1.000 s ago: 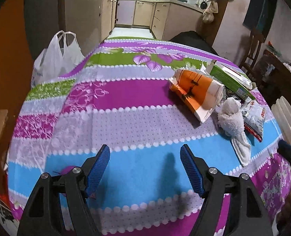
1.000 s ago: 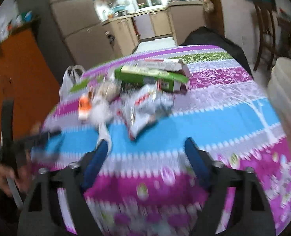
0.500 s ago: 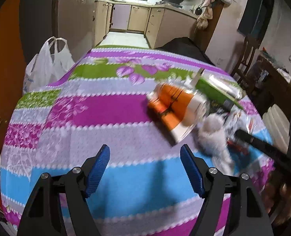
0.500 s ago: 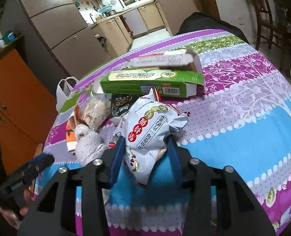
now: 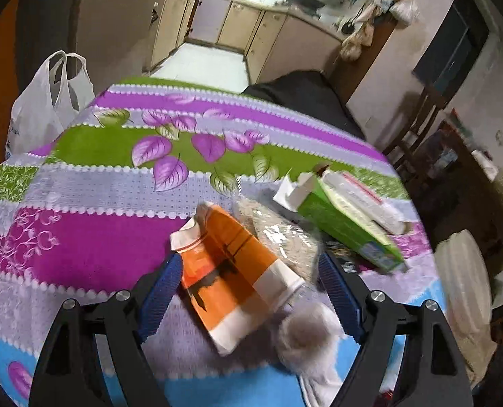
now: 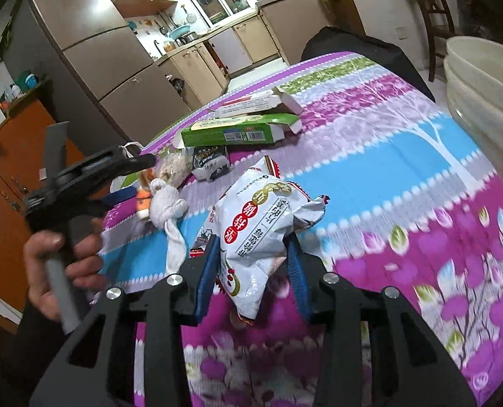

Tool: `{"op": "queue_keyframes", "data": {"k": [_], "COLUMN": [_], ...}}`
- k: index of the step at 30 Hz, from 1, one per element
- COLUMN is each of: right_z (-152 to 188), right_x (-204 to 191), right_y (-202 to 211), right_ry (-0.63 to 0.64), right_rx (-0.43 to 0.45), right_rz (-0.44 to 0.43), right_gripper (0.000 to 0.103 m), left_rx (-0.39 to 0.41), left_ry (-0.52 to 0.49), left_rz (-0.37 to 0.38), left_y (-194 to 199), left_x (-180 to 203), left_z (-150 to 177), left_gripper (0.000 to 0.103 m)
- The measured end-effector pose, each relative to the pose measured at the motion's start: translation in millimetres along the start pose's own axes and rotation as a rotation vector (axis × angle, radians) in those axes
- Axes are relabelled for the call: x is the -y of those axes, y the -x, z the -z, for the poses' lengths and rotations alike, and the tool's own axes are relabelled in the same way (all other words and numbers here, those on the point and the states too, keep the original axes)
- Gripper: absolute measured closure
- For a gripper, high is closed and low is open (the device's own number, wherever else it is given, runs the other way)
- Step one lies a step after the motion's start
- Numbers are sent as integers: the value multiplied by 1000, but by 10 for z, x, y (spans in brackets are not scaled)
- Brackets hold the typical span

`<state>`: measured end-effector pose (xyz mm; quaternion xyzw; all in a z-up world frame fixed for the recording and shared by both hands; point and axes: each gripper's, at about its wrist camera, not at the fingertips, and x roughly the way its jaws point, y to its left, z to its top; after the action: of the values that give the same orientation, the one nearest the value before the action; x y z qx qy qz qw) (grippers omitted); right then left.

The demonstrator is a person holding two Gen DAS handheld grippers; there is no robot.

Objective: Collect trash
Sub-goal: 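Grasp the white snack bag with the right tool while the left tool grasps the orange bottle, then carry the snack bag and orange bottle over the bucket and open both tools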

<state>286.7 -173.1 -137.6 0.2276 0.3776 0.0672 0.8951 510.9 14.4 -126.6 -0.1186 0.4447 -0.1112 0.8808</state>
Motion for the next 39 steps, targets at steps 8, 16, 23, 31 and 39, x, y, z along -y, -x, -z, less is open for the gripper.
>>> {"op": "queue_keyframes", "data": {"k": [8, 16, 23, 31, 39], "right_z": [58, 110, 138, 113, 44], "right_x": [46, -46, -42, -65, -96], "right_y": [62, 100, 152, 248, 363], "right_ry": [-6, 45, 45, 58, 82], "right_rx": [3, 8, 13, 32, 52], "right_rz": [2, 13, 21, 21, 26], "right_gripper": [66, 66, 66, 66, 66], "left_rx": [-60, -2, 51, 111, 169], "left_ry": [-43, -191, -244, -313, -397], "left_rz": [17, -38, -40, -11, -82], "left_y": [-14, 495, 834, 1064, 1152], "left_x": [-185, -268, -240, 93, 484], "left_z": [200, 530, 600, 624, 599], "left_gripper": [62, 95, 95, 96, 96]}}
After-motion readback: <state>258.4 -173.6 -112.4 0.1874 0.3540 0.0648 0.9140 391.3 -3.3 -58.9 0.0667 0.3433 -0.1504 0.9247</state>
